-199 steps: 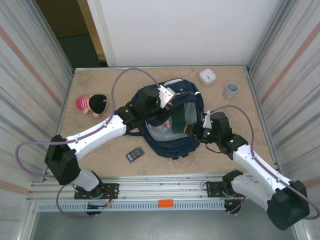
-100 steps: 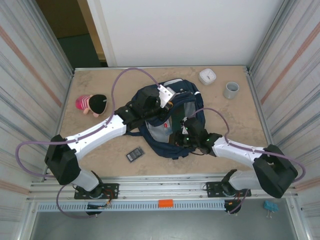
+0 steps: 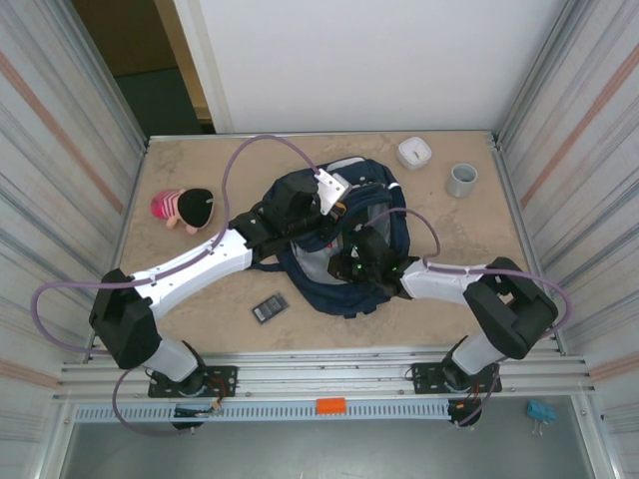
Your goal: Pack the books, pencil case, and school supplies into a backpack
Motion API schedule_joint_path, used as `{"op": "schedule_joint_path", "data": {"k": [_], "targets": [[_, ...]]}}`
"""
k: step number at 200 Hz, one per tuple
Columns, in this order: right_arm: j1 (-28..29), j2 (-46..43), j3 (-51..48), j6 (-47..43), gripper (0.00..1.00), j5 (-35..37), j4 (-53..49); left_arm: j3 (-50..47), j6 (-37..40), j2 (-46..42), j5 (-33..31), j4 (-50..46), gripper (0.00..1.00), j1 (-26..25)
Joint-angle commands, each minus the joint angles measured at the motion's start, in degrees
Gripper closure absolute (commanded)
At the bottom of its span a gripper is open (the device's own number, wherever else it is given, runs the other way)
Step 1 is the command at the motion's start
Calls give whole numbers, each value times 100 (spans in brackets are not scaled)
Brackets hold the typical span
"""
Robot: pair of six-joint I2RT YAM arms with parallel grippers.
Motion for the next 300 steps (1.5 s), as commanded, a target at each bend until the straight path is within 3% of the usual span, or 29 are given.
{"op": "schedule_joint_path", "data": {"k": [1, 45, 95, 132, 179, 200, 225, 241, 271, 300], "targets": [[-198, 294, 298, -238, 83, 279, 519, 118, -106, -311, 158, 756, 100, -21], [-445, 717, 301, -148, 84, -264, 1492, 98, -44, -265, 26, 755, 100, -21], [-384, -435, -311, -465, 79, -363, 1363, -5, 25, -266, -263, 702, 100, -21], [-397, -2207, -876, -920, 66, -144, -87, 21, 134, -245, -389, 642, 100, 0], [-827, -4679, -778, -1546, 55, 235, -2444, -273, 339, -60, -196, 635, 100, -46], [-991, -5344, -546, -1837, 50, 569, -3141, -400, 658, 140, -86, 598, 100, -162], [-1158, -5710, -297, -2213, 51, 738, -3634, -363, 1546, 670, -153, 152, 100, -645], [-1241, -5764, -243, -2363, 51, 674, -3693, -226, 1910, 1215, -288, -208, 97, -982], [-1314, -5595, -181, -2462, 51, 537, -3670, 37, 1663, 2193, -573, -483, 89, -1308], [-1315, -5476, -151, -2499, 49, 435, -3672, 115, 1185, 2209, -668, -431, 59, -1331]]}}
